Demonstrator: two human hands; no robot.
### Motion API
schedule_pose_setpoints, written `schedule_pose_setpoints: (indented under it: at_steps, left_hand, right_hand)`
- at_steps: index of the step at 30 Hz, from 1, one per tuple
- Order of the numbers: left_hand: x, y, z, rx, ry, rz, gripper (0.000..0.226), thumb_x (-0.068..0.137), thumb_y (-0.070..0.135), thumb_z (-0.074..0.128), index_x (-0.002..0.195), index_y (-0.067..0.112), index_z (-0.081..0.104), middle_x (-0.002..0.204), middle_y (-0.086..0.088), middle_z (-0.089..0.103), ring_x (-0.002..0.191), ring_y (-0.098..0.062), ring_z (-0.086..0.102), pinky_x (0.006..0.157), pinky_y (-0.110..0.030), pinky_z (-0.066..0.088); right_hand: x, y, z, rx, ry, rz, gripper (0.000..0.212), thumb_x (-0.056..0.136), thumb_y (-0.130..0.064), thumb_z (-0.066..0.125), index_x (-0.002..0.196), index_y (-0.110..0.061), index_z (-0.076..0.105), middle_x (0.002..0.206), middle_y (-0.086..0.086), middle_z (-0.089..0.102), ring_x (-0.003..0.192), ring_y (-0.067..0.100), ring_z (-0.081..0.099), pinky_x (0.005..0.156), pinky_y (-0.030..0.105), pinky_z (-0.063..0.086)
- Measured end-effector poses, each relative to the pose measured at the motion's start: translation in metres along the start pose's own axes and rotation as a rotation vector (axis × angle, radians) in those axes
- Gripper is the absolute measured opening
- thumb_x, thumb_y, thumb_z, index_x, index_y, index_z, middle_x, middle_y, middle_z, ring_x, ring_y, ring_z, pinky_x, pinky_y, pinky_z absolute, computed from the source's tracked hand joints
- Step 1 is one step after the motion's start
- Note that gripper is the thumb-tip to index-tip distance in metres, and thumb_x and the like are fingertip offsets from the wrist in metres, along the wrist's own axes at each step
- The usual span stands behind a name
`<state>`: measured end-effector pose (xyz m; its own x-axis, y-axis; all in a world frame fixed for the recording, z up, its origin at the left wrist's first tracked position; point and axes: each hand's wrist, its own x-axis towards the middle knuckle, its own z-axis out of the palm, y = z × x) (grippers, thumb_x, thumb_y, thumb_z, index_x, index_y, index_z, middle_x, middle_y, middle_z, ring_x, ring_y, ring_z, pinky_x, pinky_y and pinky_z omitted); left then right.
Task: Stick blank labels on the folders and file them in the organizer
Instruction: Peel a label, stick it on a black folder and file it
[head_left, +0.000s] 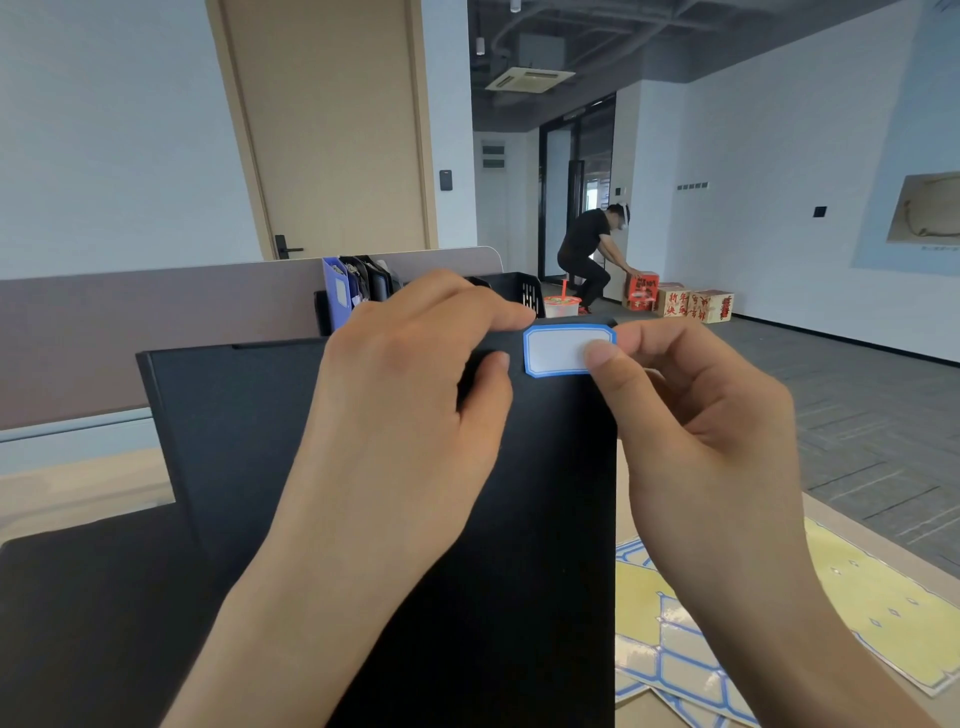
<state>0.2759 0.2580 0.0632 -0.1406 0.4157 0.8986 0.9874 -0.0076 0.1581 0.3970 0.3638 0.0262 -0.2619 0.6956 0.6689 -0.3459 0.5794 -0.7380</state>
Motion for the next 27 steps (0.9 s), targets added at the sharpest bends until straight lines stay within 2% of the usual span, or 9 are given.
schedule_pose_setpoints:
  at_steps: [3,7,11,17,23,27]
  left_hand:
    - [0.0,0.0,0.0,-0.003,0.008,0.007,0.027,0.086,0.009,0.064,0.108,0.02,0.075,0.1,0.009,0.071,0.091,-0.014,0.067,0.084,-0.041,0.054]
    - [-0.001,0.001,0.002,-0.01,0.038,0.011,0.022,0.086,0.012,0.065,0.105,0.019,0.076,0.097,0.009,0.071,0.088,-0.013,0.066,0.083,-0.041,0.053]
    - [-0.002,0.005,0.006,-0.015,0.098,-0.006,0.013,0.087,0.024,0.071,0.099,0.019,0.075,0.093,0.009,0.071,0.085,-0.009,0.063,0.08,-0.038,0.051]
    - [-0.003,0.002,0.011,0.066,0.107,-0.009,0.017,0.084,0.018,0.079,0.1,0.018,0.074,0.096,0.009,0.069,0.086,-0.005,0.055,0.081,-0.024,0.04]
    - [-0.004,0.001,0.013,0.064,0.106,0.003,0.019,0.083,0.016,0.079,0.1,0.017,0.072,0.097,0.009,0.069,0.087,-0.004,0.053,0.081,-0.026,0.041]
    - [-0.004,0.001,0.013,0.062,0.111,0.014,0.019,0.083,0.015,0.078,0.1,0.016,0.072,0.098,0.008,0.069,0.089,-0.004,0.052,0.082,-0.025,0.04]
  right_hand:
    - [0.0,0.0,0.0,-0.002,0.01,0.002,0.012,0.1,-0.022,0.069,0.088,-0.02,0.072,0.078,0.002,0.073,0.066,0.011,0.06,0.058,0.018,0.046]
    - [0.0,0.001,0.001,-0.008,0.009,-0.009,0.012,0.1,-0.022,0.068,0.089,-0.019,0.072,0.078,0.009,0.072,0.071,0.027,0.062,0.06,0.026,0.047]
    - [0.0,-0.001,0.0,0.002,0.005,-0.011,0.011,0.099,-0.02,0.067,0.09,-0.017,0.072,0.075,0.001,0.074,0.064,0.007,0.064,0.058,0.021,0.05]
    - [-0.001,0.0,0.001,0.004,0.014,-0.03,0.011,0.1,-0.019,0.068,0.09,-0.017,0.071,0.068,-0.006,0.069,0.057,0.002,0.056,0.054,0.013,0.044]
    - [0.0,0.002,0.002,-0.016,0.021,-0.04,0.013,0.101,-0.018,0.067,0.088,-0.017,0.068,0.062,-0.007,0.064,0.053,0.004,0.052,0.051,0.014,0.04]
    - [-0.001,0.005,0.004,-0.083,0.03,-0.079,0.013,0.103,-0.022,0.066,0.09,-0.022,0.066,0.071,0.0,0.068,0.06,0.01,0.058,0.054,0.02,0.042]
